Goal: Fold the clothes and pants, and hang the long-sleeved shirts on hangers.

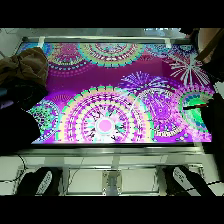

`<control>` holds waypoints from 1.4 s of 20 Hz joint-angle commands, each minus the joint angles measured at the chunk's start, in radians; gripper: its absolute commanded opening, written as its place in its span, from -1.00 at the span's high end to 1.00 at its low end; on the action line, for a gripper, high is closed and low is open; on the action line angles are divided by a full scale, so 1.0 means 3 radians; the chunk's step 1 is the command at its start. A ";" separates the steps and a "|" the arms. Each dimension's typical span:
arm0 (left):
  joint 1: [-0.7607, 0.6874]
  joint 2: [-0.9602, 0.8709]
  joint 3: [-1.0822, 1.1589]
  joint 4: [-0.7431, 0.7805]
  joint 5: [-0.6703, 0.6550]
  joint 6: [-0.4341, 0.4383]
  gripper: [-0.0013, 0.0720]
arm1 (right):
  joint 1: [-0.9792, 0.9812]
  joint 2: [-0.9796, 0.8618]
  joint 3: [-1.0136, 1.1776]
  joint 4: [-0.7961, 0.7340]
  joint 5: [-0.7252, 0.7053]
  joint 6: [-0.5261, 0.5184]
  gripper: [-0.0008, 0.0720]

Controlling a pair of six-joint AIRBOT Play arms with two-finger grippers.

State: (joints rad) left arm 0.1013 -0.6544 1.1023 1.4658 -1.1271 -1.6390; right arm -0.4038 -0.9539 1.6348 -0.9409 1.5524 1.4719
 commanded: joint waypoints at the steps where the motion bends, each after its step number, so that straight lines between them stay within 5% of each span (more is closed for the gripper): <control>1: 0.0000 -0.0003 -0.0001 0.0000 0.0000 0.0000 -0.47 | 0.0004 0.0000 0.0004 0.0000 0.0000 0.0000 -0.09; 16: 0.0001 -0.0106 -0.0003 0.0118 0.0306 0.0003 -0.46 | 0.0004 -0.0001 0.0003 -0.0001 -0.0053 -0.0003 -0.09; 20: 0.0051 -0.0375 -0.0001 0.1328 0.0392 -0.0150 -0.46 | 0.0004 -0.0001 0.0003 -0.0006 -0.0793 -0.0001 -0.09; 22: 0.0388 -0.0642 -0.0001 0.1963 0.0429 -0.0543 -0.47 | 0.0004 -0.0001 0.0004 0.0025 -0.1106 0.0018 -0.09; 24: 0.1008 -0.0944 0.0000 0.2073 0.0654 -0.0782 -0.47 | 0.0005 -0.0001 0.0003 0.0118 -0.1133 0.0024 -0.10; 26: 0.1722 -0.1272 0.0033 0.1906 0.0711 -0.1176 -0.47 | 0.0005 -0.0006 0.0003 0.0117 -0.1036 0.0024 -0.10; 28: 0.2424 -0.1570 0.0075 0.1279 0.0692 -0.1239 -0.47 | 0.0005 -0.0022 0.0003 0.0122 -0.0885 0.0024 -0.10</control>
State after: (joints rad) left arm 0.5789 -1.0096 1.1126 1.9594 -0.9421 -1.9114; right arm -0.4034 -0.9562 1.6348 -0.9127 1.2659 1.4773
